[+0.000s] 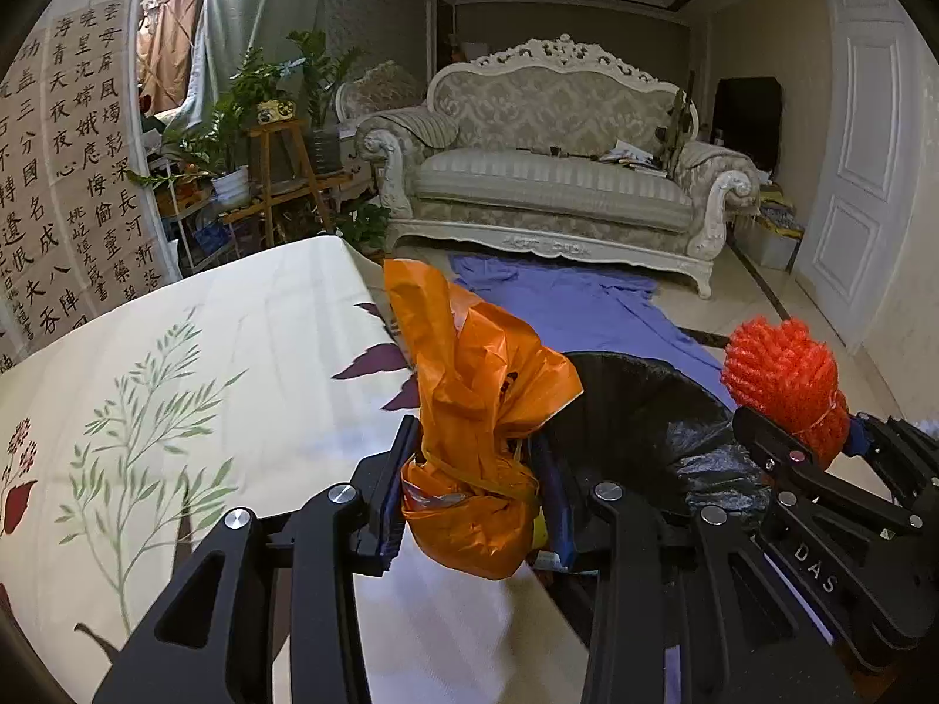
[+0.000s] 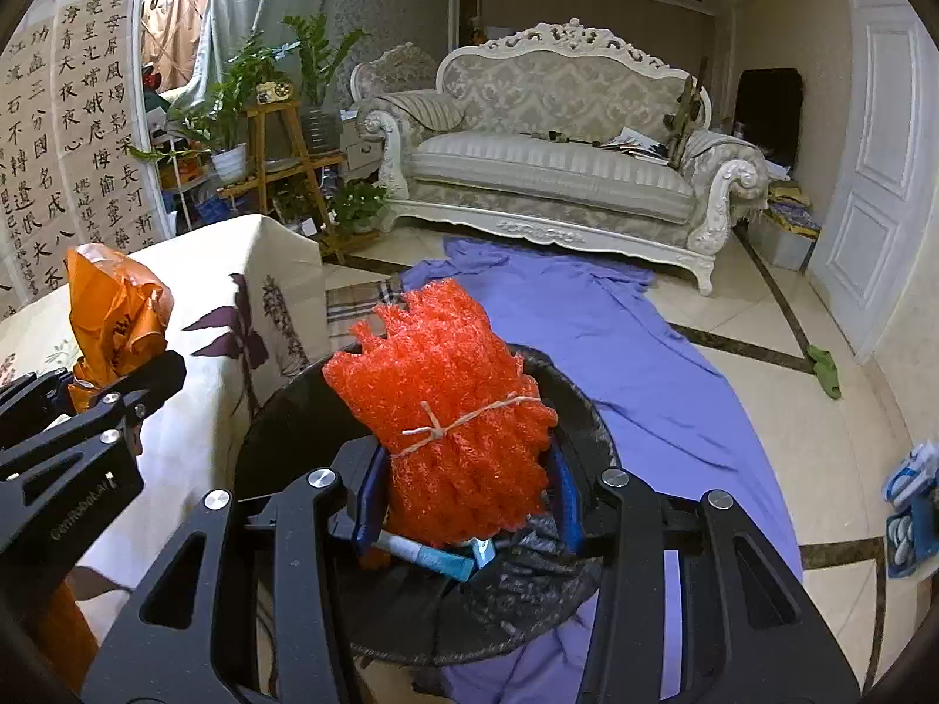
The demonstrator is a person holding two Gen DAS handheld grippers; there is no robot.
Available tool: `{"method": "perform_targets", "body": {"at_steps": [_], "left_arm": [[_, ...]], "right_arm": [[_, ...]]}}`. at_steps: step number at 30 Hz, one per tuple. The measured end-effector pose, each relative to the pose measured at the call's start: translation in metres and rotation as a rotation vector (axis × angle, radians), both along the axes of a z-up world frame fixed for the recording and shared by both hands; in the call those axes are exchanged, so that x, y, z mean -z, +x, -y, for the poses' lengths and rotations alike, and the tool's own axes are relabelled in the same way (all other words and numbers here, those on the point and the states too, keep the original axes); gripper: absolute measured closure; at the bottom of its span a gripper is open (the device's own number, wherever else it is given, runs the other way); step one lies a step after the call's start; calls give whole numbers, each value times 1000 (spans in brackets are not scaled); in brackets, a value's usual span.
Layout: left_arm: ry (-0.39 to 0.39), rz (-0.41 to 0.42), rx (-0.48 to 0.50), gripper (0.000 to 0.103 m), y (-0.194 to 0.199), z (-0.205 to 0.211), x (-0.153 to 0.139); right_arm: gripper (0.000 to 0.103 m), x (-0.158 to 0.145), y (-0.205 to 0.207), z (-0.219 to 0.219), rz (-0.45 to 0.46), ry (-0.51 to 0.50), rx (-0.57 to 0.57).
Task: Collect trash
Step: 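Lower both items into the bin and open both grippers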
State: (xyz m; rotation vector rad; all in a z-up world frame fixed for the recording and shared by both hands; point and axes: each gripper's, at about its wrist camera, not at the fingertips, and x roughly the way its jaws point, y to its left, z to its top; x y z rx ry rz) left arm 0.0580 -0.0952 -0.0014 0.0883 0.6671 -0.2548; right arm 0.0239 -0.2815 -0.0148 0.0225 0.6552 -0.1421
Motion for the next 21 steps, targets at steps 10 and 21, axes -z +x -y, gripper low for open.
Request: {"method": "perform_targets", "body": {"at_steps": [10, 21], "left_arm": [[31, -28, 5, 65, 19, 13, 9], [48, -58, 13, 55, 34, 21, 11]], "right_arm": [[59, 8, 21, 9, -7, 9, 19], [59, 17, 37, 14, -22, 19, 39]]}}
